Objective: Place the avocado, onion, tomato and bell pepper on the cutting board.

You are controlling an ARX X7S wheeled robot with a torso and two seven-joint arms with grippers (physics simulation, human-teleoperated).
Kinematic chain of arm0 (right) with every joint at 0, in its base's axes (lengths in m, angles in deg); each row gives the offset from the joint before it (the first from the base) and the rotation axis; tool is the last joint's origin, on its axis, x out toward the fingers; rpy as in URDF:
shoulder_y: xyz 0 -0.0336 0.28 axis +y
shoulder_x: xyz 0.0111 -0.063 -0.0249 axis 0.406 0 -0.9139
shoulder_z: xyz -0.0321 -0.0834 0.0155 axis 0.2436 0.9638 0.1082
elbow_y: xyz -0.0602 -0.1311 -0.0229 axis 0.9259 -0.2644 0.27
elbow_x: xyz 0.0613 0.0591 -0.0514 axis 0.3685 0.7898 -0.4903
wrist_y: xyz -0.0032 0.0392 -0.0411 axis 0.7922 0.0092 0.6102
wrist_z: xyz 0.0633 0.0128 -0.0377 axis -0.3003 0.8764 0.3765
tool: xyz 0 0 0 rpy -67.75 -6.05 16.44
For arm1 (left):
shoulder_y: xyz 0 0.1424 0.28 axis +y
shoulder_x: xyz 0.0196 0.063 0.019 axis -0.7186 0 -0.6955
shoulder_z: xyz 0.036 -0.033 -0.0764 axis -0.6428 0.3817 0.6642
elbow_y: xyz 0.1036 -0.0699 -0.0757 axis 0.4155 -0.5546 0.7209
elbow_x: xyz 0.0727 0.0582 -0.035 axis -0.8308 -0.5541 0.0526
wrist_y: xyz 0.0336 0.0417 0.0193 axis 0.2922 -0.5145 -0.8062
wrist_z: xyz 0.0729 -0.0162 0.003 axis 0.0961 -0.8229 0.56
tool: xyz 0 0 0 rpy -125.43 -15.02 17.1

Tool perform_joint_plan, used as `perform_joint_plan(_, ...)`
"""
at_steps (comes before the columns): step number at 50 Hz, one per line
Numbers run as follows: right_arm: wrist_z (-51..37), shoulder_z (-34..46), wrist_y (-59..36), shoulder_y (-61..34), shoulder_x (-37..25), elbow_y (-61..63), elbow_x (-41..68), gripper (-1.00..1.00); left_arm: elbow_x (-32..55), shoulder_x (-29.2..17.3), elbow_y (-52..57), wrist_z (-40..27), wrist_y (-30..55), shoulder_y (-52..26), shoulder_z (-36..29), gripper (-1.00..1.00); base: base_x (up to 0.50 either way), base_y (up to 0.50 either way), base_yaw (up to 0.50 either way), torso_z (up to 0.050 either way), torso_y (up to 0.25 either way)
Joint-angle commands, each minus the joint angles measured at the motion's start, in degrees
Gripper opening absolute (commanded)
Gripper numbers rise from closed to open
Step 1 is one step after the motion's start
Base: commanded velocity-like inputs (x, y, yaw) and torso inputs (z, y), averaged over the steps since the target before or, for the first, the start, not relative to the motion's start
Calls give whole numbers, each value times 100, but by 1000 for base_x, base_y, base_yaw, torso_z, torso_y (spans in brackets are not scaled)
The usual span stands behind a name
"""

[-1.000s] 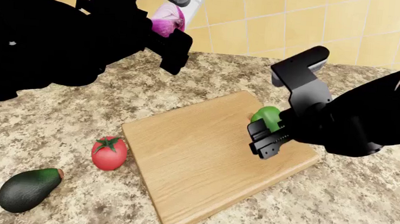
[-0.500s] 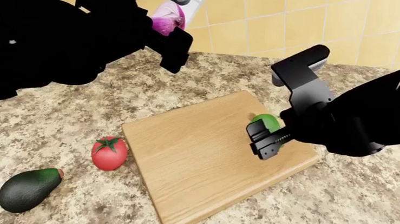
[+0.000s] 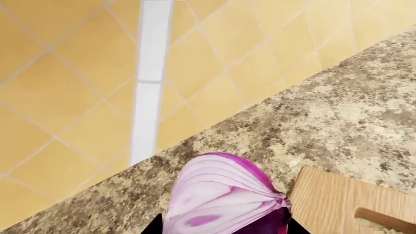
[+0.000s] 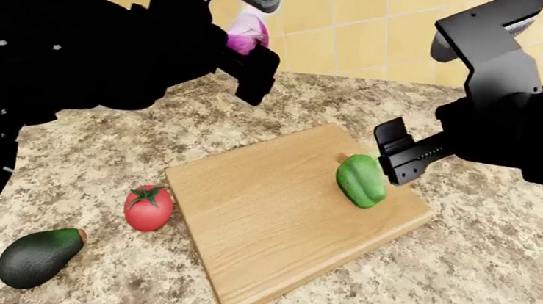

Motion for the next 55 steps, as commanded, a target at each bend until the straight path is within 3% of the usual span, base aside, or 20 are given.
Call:
perform_joint_plan(1,-485,-70,1,-393,-386,133,543,100,-213,413,-463,406,-178,2,-271,-100,0,0,0,0,0)
perform_joint_plan(28,-276,-18,156,-225,-424,63,135,100,-488,996,-1130,1217,-354,240,-846,-100,0,0,0,0,0)
perform_joint_plan(55,-227,53,282,-81,-513,112,47,100,-488,1095,-1183,1475,-430,453,-1026,-100,0,0,0,0,0)
